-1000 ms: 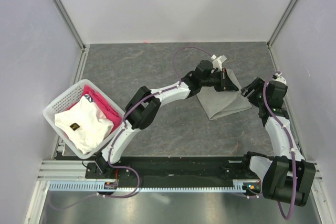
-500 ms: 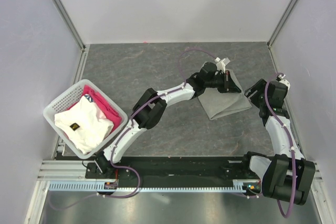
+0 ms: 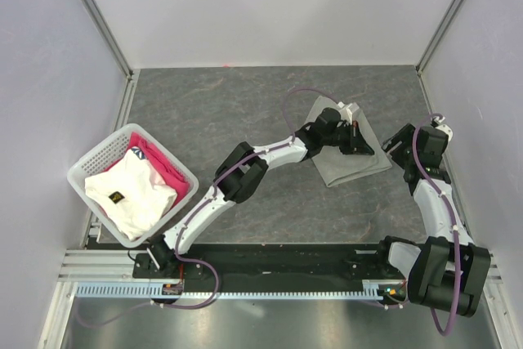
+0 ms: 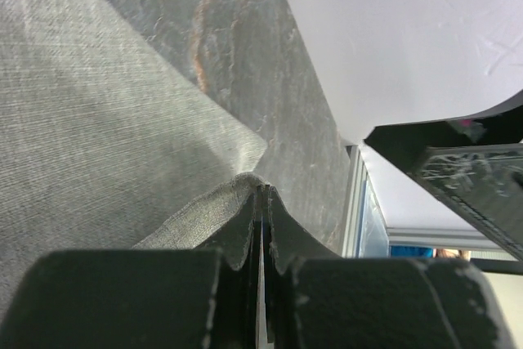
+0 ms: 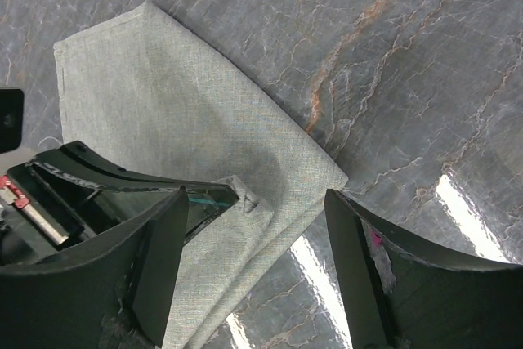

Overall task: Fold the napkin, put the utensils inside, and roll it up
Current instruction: Fold the napkin

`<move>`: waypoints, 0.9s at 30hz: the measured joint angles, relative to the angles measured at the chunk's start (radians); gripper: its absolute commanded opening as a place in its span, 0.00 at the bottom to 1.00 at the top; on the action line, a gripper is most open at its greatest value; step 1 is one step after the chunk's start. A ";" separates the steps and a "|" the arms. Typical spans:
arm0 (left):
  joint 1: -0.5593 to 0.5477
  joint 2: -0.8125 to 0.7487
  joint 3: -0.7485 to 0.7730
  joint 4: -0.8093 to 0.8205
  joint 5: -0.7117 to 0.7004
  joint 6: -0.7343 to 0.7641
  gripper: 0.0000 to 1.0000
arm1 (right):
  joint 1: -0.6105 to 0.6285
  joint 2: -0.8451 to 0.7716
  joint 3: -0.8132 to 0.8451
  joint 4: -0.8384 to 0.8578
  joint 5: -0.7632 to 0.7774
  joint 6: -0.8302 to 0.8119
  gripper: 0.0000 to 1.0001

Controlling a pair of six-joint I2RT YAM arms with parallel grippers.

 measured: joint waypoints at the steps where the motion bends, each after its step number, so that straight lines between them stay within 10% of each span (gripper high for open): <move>1: -0.001 0.006 0.003 0.000 0.000 0.000 0.02 | 0.000 0.003 0.000 0.000 0.000 -0.002 0.76; 6: -0.006 0.035 0.032 -0.001 -0.002 -0.006 0.03 | 0.000 0.014 0.000 0.000 -0.001 -0.005 0.77; 15: -0.019 0.040 0.060 0.023 0.003 -0.028 0.67 | -0.001 0.019 0.000 0.000 -0.005 -0.008 0.77; 27: 0.021 -0.240 -0.249 0.020 -0.007 0.045 0.75 | -0.001 0.194 0.121 -0.004 -0.047 -0.082 0.76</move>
